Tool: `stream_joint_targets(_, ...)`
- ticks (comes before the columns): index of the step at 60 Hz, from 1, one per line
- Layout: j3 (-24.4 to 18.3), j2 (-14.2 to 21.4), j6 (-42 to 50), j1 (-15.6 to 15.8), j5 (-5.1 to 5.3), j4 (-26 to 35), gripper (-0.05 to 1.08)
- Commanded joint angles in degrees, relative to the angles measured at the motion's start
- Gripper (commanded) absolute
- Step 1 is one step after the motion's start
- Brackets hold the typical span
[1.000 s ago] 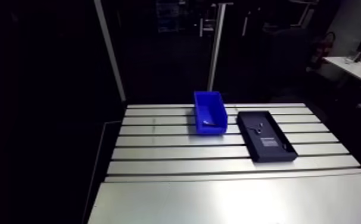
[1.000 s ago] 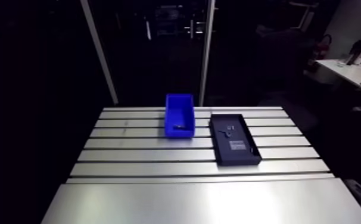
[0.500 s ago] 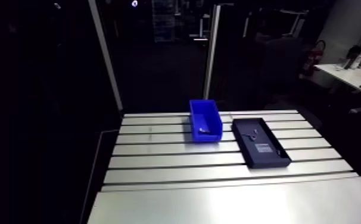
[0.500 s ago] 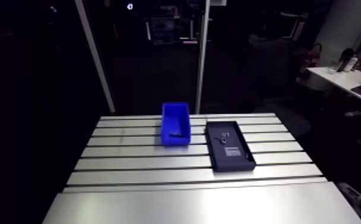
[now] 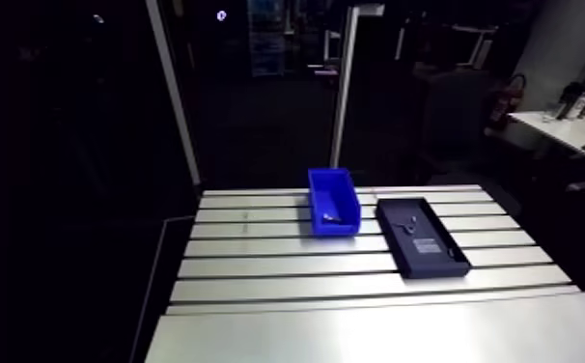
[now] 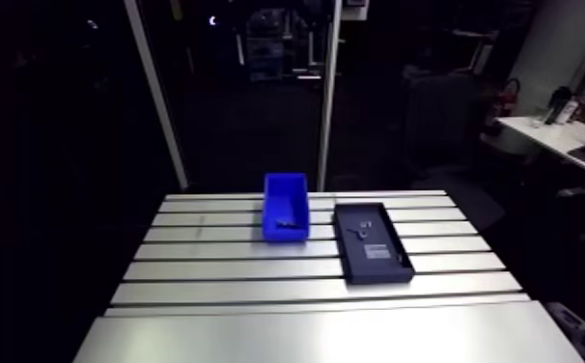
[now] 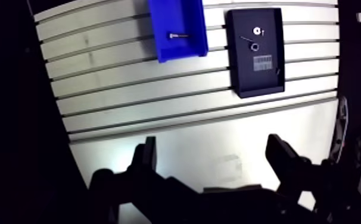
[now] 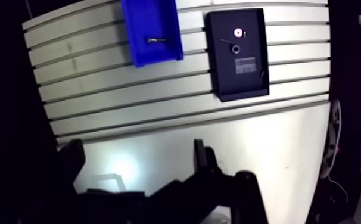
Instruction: Pick up the M10 bolt from the tray and put it into the blue bin.
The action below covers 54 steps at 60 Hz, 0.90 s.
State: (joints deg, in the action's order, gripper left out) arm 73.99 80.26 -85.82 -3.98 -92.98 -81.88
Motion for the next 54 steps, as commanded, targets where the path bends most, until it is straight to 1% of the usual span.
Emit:
stream_joint_targets(1,1.2,1.1,0.0,0.0,-0.56,-0.3,0.01)
stream_joint_targets(54,2.1,1.2,-0.4,-0.5,-0.65,-0.5,0.01)
